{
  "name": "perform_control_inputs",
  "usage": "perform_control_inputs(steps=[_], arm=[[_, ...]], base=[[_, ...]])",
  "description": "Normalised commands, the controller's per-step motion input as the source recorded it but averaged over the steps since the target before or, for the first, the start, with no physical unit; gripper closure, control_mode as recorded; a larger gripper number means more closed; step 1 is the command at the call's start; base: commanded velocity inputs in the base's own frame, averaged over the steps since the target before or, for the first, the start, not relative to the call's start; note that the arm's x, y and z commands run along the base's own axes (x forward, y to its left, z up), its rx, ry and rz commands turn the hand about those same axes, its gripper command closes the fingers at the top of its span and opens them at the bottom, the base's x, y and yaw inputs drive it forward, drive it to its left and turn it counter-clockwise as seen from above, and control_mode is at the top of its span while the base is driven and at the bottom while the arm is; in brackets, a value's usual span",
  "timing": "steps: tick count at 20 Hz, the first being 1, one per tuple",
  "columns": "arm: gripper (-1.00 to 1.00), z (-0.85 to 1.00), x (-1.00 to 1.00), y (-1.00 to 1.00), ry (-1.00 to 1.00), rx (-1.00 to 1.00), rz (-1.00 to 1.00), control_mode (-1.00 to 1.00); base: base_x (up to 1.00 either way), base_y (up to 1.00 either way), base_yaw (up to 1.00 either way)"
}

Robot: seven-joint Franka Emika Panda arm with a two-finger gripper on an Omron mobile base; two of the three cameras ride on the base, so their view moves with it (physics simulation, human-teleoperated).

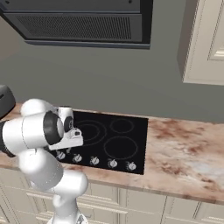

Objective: Turn on the burner for the pot on the stove. Wait thirty seconds for the pot to heat up. Then add the garlic to the pot.

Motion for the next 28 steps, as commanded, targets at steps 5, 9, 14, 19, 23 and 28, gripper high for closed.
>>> perform_control_inputs(steps=[5,9,14,19,23,28], arm=[[-1.0,-0.69,-0.8,0.03,-0.21,0.0,0.05,-1.0],[-1.0,-0.58,-0.99,-0.08,-0.38,0.11,0.0,-1.0],[-1.0,-0.42,-0.79,-0.17,-0.26,0.23,-0.06,-1.0],[-1.0,-0.49,-0.39,-0.09,-0.08,0.19,-0.03,-1.0],[1.0,-0.51,0.0,0.0,-0.01,0.15,-0.01,-1.0],[1.0,-0.6,-0.43,-0.77,0.0,0.22,0.0,-1.0]], base=[[0.0,0.0,0.0],[0.0,0.0,0.0],[0.0,0.0,0.0],[0.0,0.0,0.0],[0.0,0.0,0.0],[0.0,0.0,0.0]])
